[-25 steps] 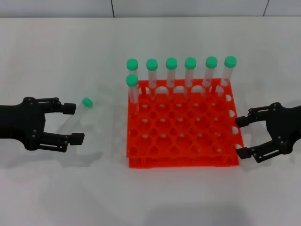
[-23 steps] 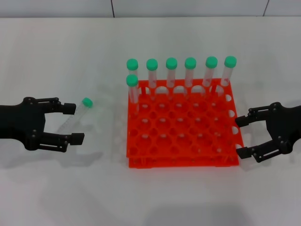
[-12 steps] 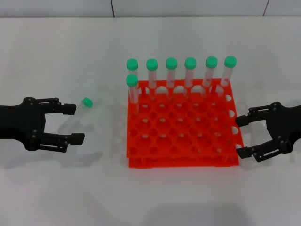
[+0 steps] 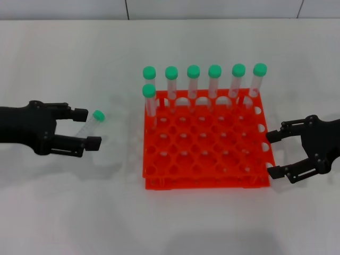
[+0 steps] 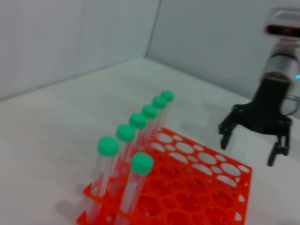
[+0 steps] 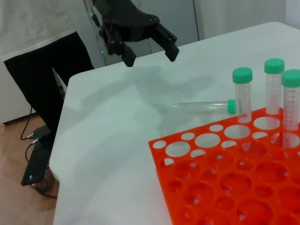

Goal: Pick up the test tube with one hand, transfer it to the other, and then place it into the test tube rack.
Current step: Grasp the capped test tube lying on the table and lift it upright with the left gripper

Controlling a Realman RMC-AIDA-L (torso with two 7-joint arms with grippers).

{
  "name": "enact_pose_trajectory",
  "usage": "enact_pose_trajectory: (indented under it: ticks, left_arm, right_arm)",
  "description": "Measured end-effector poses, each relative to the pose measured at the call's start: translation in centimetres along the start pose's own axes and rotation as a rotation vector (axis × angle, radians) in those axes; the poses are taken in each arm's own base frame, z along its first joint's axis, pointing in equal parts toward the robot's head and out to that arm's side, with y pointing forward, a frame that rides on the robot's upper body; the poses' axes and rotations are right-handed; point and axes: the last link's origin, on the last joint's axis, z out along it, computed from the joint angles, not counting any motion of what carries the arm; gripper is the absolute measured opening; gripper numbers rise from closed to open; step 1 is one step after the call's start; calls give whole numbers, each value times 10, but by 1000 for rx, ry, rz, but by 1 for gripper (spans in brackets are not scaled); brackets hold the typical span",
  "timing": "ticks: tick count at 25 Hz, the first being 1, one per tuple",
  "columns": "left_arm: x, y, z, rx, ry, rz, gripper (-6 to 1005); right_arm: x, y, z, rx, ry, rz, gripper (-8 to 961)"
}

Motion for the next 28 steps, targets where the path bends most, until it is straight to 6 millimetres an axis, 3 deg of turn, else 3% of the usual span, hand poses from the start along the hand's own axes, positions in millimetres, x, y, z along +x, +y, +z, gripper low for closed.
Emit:
enact_pose_trajectory:
  ticks: [8,15,23,28]
  left_arm:
    - [20,7,6,43,-168,-208,877]
    - [32,-7,7,201,-396,-371,873]
    - [38,-25,6,364,-501,-381,869]
    - [31,-37,20,421,-556,-359,866]
  right_arm:
    - [-1,-1,1,13,-11,-21,856]
    - [-4,1,5,13,-35,-52,857]
    - [-4,2,6,13,-45,-58,857]
    - [-5,2,6,13,-47,-58,857]
